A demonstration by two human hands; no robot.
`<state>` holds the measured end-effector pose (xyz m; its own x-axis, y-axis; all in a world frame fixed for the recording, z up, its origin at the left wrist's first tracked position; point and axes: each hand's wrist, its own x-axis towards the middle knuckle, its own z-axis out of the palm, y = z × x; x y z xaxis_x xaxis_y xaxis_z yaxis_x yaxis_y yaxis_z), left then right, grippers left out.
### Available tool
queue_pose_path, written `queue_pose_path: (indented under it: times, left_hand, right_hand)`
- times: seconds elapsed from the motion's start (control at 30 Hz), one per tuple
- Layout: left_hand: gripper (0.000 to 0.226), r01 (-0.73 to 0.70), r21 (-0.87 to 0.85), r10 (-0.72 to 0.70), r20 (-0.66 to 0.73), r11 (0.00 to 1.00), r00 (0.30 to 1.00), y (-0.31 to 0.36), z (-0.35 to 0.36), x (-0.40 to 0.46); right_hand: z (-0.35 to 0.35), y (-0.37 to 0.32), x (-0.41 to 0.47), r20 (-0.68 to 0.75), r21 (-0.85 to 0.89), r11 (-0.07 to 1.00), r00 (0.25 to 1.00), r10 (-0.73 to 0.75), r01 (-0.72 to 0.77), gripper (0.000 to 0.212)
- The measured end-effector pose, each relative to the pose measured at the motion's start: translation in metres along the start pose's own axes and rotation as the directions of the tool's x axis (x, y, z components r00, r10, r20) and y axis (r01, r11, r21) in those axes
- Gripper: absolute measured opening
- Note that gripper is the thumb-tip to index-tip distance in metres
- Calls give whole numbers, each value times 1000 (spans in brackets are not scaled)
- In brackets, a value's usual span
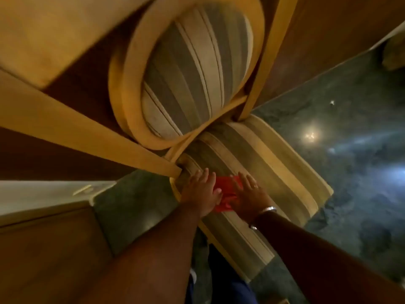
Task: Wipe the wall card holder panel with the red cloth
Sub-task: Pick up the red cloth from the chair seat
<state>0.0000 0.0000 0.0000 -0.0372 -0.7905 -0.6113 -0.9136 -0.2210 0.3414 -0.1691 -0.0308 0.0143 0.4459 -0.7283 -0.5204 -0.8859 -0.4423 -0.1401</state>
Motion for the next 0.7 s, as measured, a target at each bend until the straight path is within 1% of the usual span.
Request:
queue_pose_path:
  times: [0.1,0.2,0.27,0.3,0.37,0.47,0.53,0.63,0.7]
  left_hand:
    - [69,4,19,-4,6,1000,1000,-9,16,20]
    - [70,-49,30,49,-6,998,999,-13,38,26]
    - [63,-66,-19,64,-95,998,993,-12,49,26]
    - [56,-64,-73,53,-143,995,988,-10,50,26]
    - [42,-39,-175,9,-172,984,985,-4,46,21]
    - [29,-46,-219,20,-123,975,992,5,24,5]
    - [25,-63,-208,36,-133,976,990,10,-1,-12]
    - [27,-84,-107,58,-224,991,973,22,-51,-44]
    - [24,-117,-80,86,-314,990,946,36,-94,-63]
  right_hand:
    - [12,3,26,-22,-68,996,998,-53,51,80]
    - [30,8,34,22,15,999,998,-53,52,84]
    - [38,9,32,8,85,996,1000,-30,29,74]
    - [40,8,32,-20,107,994,1000,-24,26,67]
    - [39,5,27,-60,127,992,998,-17,24,57]
    - [27,-5,11,-52,142,990,998,22,-15,55]
    - [6,-14,-2,-66,167,986,998,23,-12,53]
    - [-48,-27,-20,-133,168,985,991,-23,45,54]
    - [-95,-31,-27,-212,157,984,976,-47,81,50]
